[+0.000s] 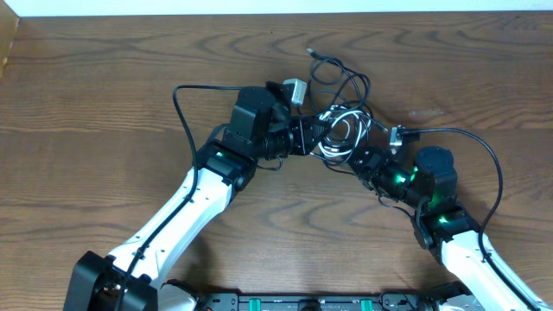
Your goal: Untangle cables
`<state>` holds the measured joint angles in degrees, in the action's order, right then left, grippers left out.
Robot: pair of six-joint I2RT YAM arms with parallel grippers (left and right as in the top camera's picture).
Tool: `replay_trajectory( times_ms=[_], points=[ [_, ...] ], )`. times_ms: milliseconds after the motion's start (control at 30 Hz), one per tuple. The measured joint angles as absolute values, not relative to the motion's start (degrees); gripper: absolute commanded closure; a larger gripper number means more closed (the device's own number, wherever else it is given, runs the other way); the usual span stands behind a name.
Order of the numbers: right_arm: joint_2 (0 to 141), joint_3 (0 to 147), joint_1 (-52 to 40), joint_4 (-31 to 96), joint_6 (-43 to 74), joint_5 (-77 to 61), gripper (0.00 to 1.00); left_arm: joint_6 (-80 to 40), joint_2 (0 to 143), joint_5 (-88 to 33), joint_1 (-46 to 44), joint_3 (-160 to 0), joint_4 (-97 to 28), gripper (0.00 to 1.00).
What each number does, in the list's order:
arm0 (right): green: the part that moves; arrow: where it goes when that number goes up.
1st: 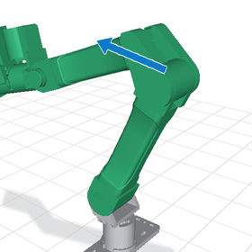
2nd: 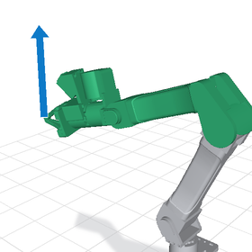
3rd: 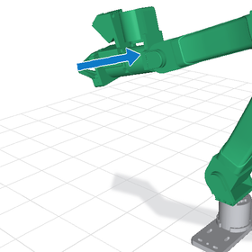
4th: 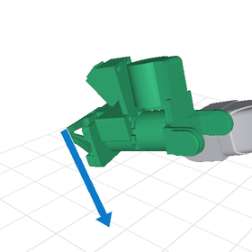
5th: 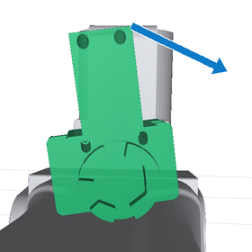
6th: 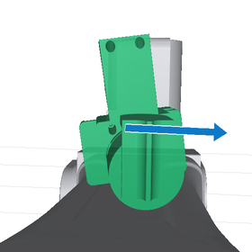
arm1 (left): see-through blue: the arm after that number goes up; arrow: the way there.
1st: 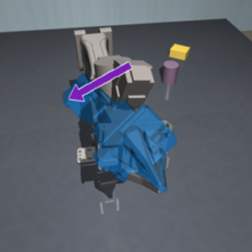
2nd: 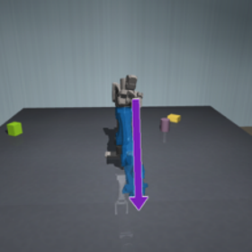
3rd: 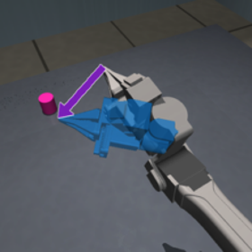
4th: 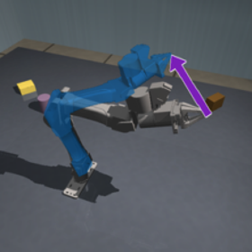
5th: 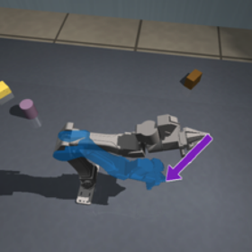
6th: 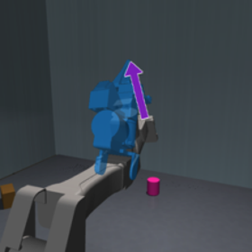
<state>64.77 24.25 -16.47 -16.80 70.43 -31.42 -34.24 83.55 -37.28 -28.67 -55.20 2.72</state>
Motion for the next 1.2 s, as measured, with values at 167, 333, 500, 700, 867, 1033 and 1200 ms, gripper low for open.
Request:
replay_trajectory(
  times_ms=[167, 333, 500, 700, 867, 1033, 1200],
  points=[
    [64.77, 24.25, -16.47, -14.98, 70.57, -29.67, 0.99, -31.83, 83.55, -39.22, -28.67, -55.20, 2.55, 0.92],
    [64.77, 24.25, -16.47, -14.15, 70.28, -28.75, 0.99, -27.99, 83.55, -36.91, -28.73, -55.20, 1.89, 0.92],
    [64.77, 24.25, -16.47, -13.93, 70.02, -28.73, 0.99, -26.65, 83.55, -26.87, -28.86, -55.20, 1.72, 0.92],
    [64.77, 24.36, -16.56, -7.53, 66.85, -28.32, 0.99, -26.22, 83.55, -16.51, -29.08, -55.20, 1.69, 0.92],
    [64.75, 24.60, -16.75, -0.80, 63.70, -23.40, 0.99, -24.60, 83.48, -20.53, -28.08, -55.11, 1.23, 0.92],
    [64.77, 24.58, -15.42, -2.85, 61.21, -19.73, 0.97, -19.18, 83.02, -25.21, -26.55, -55.07, -5.48, 0.92],
    [64.77, 24.58, -11.99, -7.42, 54.04, -16.47, 0.92, -16.53, 82.76, -27.79, -26.00, -55.07, -10.22, 0.92]
  ],
)
